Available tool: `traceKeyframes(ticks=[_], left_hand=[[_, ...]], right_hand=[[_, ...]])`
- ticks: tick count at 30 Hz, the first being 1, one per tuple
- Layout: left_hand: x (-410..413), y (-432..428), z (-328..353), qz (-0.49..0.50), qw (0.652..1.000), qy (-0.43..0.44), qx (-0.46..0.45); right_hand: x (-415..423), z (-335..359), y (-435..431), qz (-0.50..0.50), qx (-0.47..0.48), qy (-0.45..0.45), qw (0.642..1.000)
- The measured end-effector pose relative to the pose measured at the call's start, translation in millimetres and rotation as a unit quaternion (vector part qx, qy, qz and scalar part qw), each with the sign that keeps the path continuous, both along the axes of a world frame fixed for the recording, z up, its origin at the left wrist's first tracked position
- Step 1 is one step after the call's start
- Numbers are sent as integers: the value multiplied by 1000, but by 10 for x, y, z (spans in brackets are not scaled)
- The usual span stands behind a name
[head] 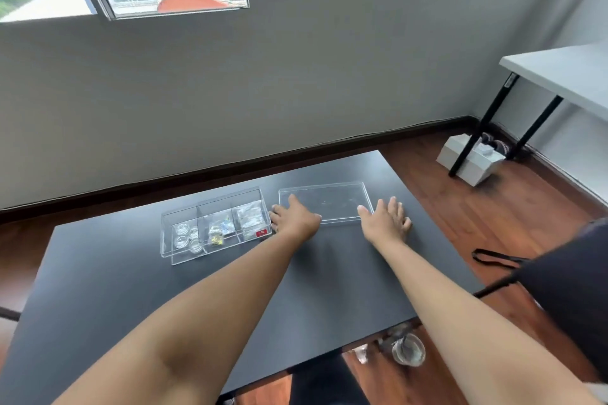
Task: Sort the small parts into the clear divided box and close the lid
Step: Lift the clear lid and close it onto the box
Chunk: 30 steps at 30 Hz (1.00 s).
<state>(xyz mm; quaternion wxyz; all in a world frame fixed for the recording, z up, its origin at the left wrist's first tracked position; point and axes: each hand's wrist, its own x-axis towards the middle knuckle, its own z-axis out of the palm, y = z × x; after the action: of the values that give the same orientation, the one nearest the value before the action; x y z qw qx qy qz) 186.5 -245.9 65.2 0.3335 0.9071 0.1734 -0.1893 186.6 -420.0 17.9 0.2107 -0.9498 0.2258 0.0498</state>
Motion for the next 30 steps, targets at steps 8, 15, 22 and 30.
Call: traceKeyframes(ticks=[8,15,22,30], left_hand=[[-63,-93,4,40,994,-80,-58],[-181,16,133,60,974,-182,-123],[-216,792,399,192,913,-279,-230],[-383,1908,454,236,888,-304,-250]], right_hand=[[-70,10,-46,-30,71,-63,995],[-98,332,-28,-95,239,-187,948],[-29,674,607,-18,280,-231,932],[-130,721,1636,79,309,-197,927]])
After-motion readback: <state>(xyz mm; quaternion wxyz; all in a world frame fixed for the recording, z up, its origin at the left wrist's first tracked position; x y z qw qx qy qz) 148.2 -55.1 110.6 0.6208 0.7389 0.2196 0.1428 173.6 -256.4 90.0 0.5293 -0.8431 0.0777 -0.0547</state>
